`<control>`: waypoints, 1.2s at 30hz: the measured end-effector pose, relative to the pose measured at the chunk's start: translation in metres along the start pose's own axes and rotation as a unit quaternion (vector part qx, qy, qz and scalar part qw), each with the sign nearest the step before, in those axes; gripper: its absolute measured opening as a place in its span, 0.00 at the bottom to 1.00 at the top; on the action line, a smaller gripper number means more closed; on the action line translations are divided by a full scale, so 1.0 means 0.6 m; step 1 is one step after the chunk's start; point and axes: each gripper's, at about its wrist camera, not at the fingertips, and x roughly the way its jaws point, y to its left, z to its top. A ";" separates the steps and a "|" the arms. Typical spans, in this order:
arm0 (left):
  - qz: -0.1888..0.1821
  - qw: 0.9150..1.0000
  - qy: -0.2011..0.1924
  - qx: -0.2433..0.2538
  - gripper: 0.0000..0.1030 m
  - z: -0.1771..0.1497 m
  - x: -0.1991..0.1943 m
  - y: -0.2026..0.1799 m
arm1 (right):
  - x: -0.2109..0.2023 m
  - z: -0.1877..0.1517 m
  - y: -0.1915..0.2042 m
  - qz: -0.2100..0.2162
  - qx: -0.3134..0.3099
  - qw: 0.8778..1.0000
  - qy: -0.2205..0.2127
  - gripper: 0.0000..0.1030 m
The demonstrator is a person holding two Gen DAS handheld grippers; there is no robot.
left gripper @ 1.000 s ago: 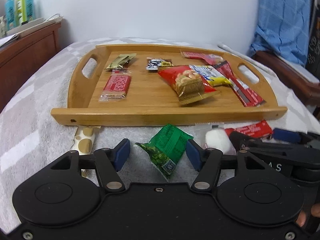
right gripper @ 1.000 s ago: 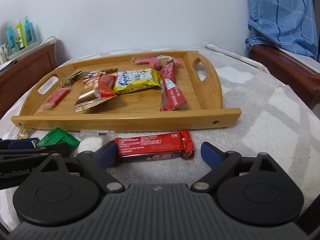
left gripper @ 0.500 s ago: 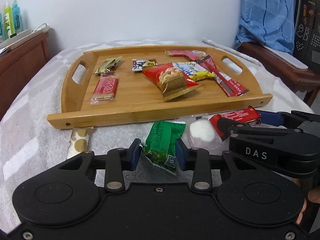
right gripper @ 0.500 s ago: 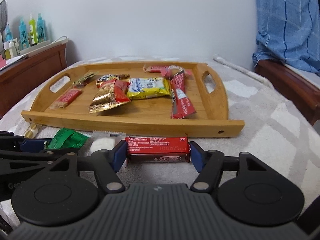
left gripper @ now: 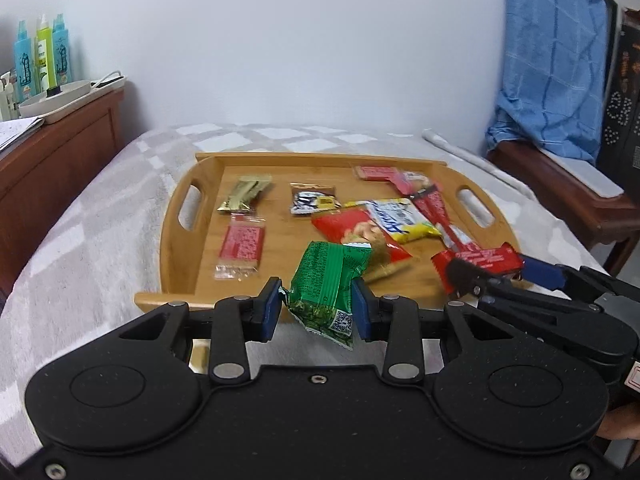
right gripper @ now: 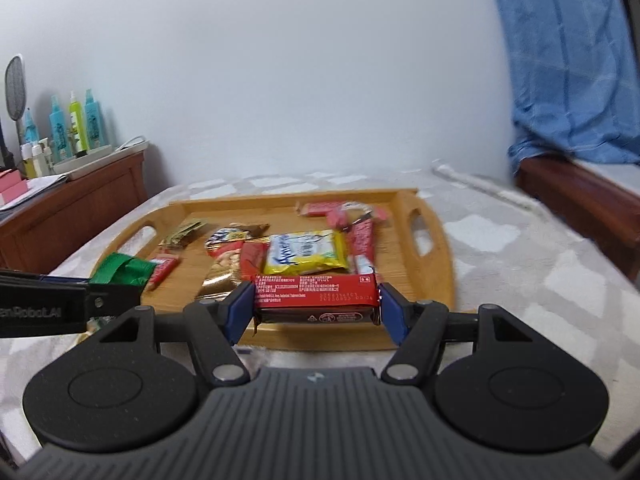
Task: Organize snacks
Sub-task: 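Carry the green packet with the left tool while the right tool carries the red bar onto the tray, then lower the green packet with the left tool while the right tool lowers the red bar onto the tray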
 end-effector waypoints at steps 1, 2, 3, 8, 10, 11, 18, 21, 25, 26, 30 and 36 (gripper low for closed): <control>0.001 1.000 0.003 -0.006 0.34 0.005 0.008 0.002 | 0.007 0.003 0.001 0.008 0.000 1.000 0.006 0.66; 0.001 1.000 0.008 -0.012 0.34 0.009 0.016 0.006 | 0.015 0.008 0.002 0.017 -0.003 1.000 0.013 0.66; 0.001 1.000 0.014 -0.019 0.34 0.013 0.025 0.009 | 0.024 0.012 0.004 0.022 -0.009 1.000 0.019 0.66; 0.012 0.999 0.034 -0.033 0.34 0.029 0.067 0.019 | 0.063 0.030 -0.008 0.022 -0.006 0.999 0.044 0.66; 0.016 0.999 0.039 -0.034 0.34 0.032 0.082 0.020 | 0.081 0.035 -0.013 0.022 -0.011 0.998 0.054 0.66; 0.019 0.998 0.042 -0.035 0.34 0.033 0.090 0.020 | 0.089 0.037 -0.015 0.025 -0.015 0.998 0.056 0.66; 0.031 0.997 0.055 -0.045 0.34 0.042 0.134 0.031 | 0.118 0.041 -0.010 0.035 -0.041 0.997 0.060 0.67; 0.034 0.997 0.057 -0.043 0.34 0.044 0.144 0.031 | 0.127 0.044 -0.011 0.027 -0.042 0.997 0.058 0.67; 0.038 0.997 0.050 -0.041 0.34 0.045 0.152 0.031 | 0.129 0.045 -0.016 0.028 -0.033 0.998 0.055 0.68; 0.038 0.997 0.049 -0.039 0.34 0.045 0.153 0.030 | 0.129 0.044 -0.016 0.034 -0.031 0.997 0.060 0.68; 0.040 0.998 0.042 -0.032 0.35 0.047 0.159 0.030 | 0.128 0.034 -0.007 0.032 -0.037 0.996 0.073 0.68; 0.037 0.998 0.039 -0.028 0.37 0.048 0.162 0.030 | 0.131 0.027 0.000 0.025 -0.040 0.996 0.070 0.76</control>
